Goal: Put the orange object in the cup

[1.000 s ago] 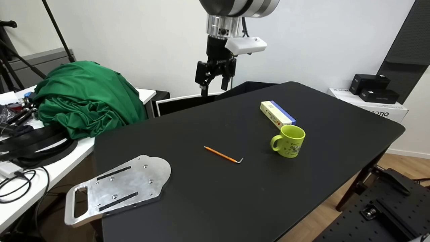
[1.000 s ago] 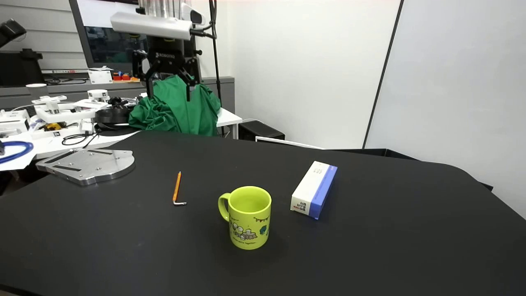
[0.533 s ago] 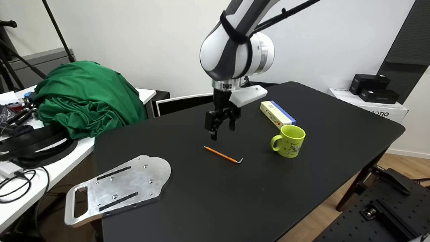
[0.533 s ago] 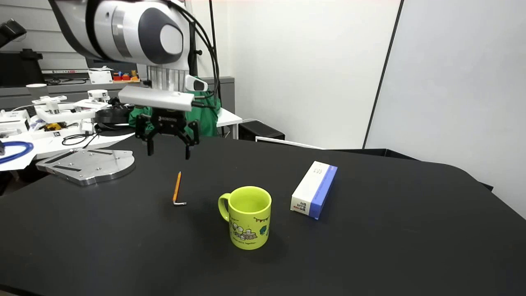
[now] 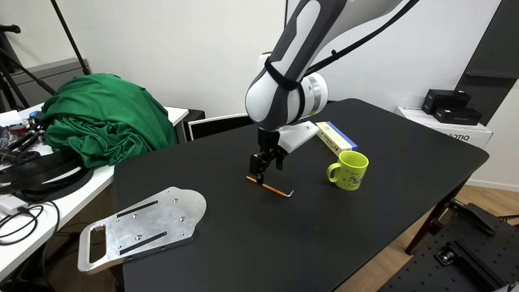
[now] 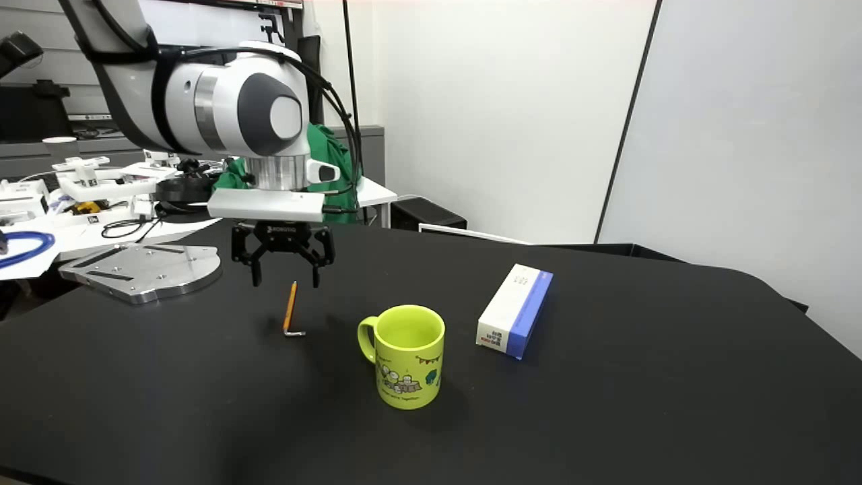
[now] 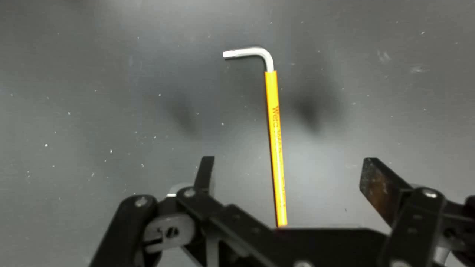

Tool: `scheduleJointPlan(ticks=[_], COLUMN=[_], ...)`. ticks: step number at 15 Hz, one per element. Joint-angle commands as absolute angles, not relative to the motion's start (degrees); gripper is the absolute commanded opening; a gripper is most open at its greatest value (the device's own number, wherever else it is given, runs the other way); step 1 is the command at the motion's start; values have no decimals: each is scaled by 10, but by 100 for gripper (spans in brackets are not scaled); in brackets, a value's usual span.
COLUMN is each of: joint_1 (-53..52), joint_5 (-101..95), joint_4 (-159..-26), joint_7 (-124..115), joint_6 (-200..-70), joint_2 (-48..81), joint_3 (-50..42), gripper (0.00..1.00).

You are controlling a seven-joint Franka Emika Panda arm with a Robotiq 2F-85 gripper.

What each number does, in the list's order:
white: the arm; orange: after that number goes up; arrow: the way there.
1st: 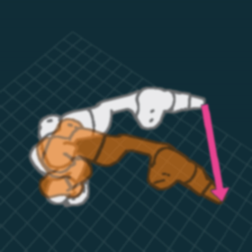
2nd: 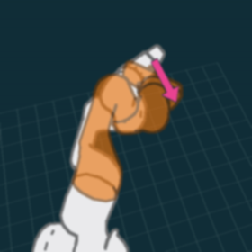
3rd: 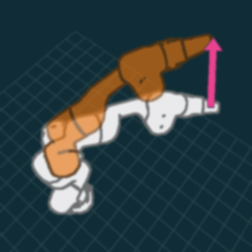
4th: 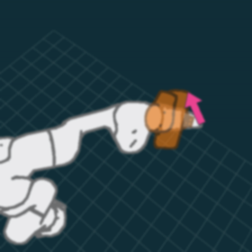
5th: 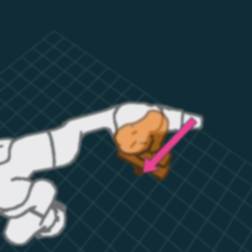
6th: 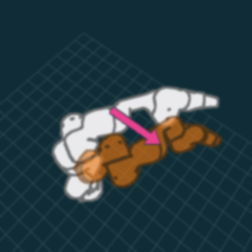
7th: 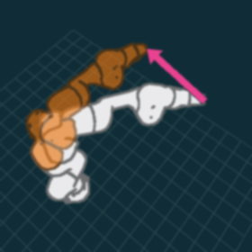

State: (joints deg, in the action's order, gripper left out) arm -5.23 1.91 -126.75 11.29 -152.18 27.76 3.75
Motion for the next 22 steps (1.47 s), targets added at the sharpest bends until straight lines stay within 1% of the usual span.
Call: scheduleJointPlan(ticks=[1, 10, 11, 12, 13, 14, 16, 17, 19, 22], joint_1=[-58, -70, -71, -73, -74, -75, -77, -77, -78, -76], joint_5=[-19, -66, -69, -73, -77, -79, -83, -85, -86, -83], joint_4=[-1281, -1294, -1294, -1294, -1294, -1294, -1294, -1294, -1294, -1293], joint_7=[90, 88, 88, 88, 87, 87, 85, 86, 85, 82], joint_6=[-1574, -1629, -1631, -1631, -1632, -1632, -1631, -1632, -1632, -1625], joint_2=[286, 313, 316, 318, 319, 321, 324, 325, 322, 321], joint_3=[33, 21, 20, 17, 15, 14, 10, 9, 9, 6], gripper=[100, 100, 75, 74, 68, 60, 47, 39, 28, 5])
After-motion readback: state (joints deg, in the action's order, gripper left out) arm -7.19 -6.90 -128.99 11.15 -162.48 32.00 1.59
